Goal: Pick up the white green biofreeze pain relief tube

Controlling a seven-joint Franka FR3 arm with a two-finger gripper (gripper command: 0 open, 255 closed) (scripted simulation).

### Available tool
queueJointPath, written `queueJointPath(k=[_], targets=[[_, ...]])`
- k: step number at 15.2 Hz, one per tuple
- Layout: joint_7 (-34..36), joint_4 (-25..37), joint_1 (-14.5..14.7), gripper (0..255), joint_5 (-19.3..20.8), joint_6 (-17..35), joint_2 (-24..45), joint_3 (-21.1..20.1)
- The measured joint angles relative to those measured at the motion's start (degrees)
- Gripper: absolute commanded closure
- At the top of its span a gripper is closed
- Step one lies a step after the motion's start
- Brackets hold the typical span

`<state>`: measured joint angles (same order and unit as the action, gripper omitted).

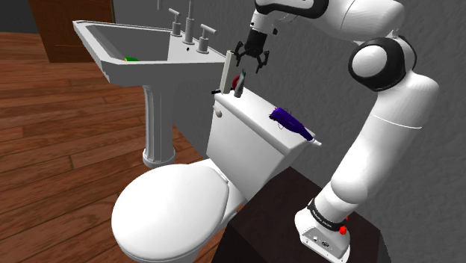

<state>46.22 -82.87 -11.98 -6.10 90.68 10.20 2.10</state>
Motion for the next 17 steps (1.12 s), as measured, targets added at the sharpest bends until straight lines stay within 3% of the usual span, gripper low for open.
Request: queueJointPath(k=[3, 10, 11, 17], targets=[[3.0, 5.5, -0.8, 0, -0.3, -1.2, 3.9, 0.9], [3.0, 0.6, -0.8, 0, -0.4, 3.8, 3.6, 1.1], [3.0, 0.2, -0.8, 255, -0.4, 4.2, 3.8, 1.1], [3.1, -0.4, -0.7, 255, -0.4, 4.6, 3.7, 1.0]])
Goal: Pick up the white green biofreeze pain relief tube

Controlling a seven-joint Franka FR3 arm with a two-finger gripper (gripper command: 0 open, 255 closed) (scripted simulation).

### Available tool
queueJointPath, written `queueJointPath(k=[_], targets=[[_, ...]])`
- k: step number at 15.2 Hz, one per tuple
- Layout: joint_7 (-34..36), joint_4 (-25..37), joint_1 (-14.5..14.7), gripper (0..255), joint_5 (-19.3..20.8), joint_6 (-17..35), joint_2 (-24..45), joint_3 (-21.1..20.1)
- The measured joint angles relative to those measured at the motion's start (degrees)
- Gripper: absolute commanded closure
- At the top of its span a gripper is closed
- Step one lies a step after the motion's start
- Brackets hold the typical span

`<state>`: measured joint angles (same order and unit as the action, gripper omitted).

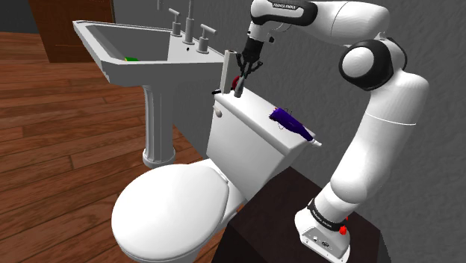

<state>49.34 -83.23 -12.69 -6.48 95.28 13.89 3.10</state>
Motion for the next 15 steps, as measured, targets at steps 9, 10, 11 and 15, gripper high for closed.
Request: queueJointPath(k=[9, 10, 11, 15], targets=[[0.2, 4.0, -0.2, 255, 0.0, -3.4, 0.7, 0.1], [0.3, 4.9, -0.2, 255, 0.0, -4.2, 0.8, 0.0], [0.2, 6.1, -0.3, 255, 0.0, -5.1, 1.1, 0.1], [0.7, 10.7, -0.3, 255, -0.1, -8.6, 2.1, 0.0]])
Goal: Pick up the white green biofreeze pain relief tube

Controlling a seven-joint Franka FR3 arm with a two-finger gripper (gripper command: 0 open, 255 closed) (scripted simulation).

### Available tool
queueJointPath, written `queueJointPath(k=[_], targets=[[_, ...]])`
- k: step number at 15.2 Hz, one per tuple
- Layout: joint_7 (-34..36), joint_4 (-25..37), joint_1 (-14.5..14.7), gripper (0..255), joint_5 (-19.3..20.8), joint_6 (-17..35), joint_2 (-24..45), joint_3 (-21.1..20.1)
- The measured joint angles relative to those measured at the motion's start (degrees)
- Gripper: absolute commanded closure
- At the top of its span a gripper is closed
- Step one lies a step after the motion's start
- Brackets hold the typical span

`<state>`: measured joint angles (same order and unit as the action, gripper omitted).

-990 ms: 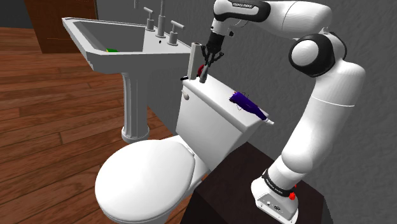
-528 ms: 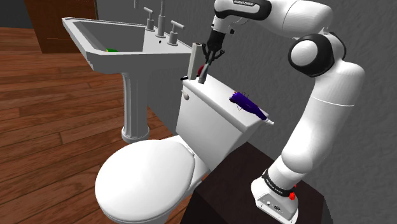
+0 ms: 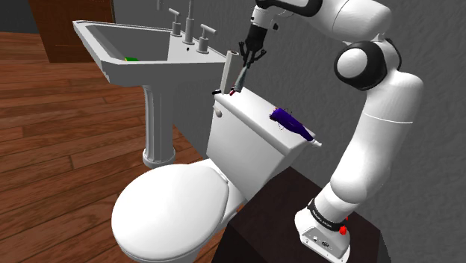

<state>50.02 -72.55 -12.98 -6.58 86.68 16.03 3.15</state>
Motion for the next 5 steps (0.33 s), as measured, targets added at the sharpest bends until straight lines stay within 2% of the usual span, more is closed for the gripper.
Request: queueJointPath(k=[5], targets=[[0.2, 6.0, -0.3, 255, -0.1, -4.5, 1.5, 0.0]])
